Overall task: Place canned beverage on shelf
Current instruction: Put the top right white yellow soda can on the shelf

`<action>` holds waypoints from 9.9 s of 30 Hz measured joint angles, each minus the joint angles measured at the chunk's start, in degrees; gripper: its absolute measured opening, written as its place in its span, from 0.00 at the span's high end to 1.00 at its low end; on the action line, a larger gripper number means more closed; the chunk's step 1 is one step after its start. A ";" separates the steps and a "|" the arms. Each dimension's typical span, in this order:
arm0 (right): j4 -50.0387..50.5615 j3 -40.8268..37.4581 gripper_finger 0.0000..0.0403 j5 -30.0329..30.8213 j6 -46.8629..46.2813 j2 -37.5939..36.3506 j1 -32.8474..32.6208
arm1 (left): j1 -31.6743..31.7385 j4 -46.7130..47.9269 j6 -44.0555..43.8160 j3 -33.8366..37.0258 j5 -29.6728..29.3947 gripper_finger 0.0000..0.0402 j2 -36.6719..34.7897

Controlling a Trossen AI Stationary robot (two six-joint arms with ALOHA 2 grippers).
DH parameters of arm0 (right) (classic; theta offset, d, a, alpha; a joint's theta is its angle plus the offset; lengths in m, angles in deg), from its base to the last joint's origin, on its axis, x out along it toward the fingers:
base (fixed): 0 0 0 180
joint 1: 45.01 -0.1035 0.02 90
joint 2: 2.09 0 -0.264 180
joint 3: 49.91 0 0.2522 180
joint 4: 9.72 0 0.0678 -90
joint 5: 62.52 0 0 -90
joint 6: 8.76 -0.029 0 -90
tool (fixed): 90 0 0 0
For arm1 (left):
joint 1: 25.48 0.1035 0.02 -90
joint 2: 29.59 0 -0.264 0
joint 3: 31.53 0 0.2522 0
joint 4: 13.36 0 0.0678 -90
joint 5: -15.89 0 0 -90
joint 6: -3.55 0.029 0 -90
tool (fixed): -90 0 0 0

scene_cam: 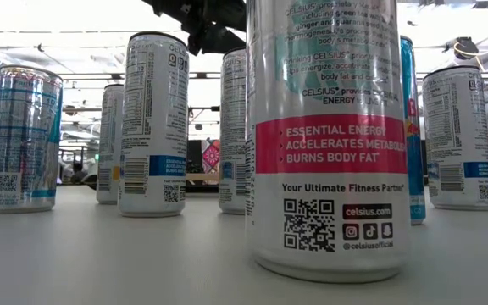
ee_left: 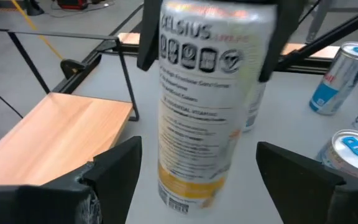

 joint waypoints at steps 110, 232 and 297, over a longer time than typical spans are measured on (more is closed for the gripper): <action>-42.55 -12.66 0.43 3.47 7.96 -4.87 -3.62 | 0.78 -5.48 8.18 0.00 5.00 0.41 -5.10; 37.99 44.33 0.54 -5.05 7.57 19.93 8.08 | 1.73 -3.76 4.31 -0.09 -5.14 0.25 -3.29; 37.53 40.52 0.56 -21.09 36.56 24.64 45.02 | 1.03 8.24 7.03 -0.02 -8.12 0.26 -7.50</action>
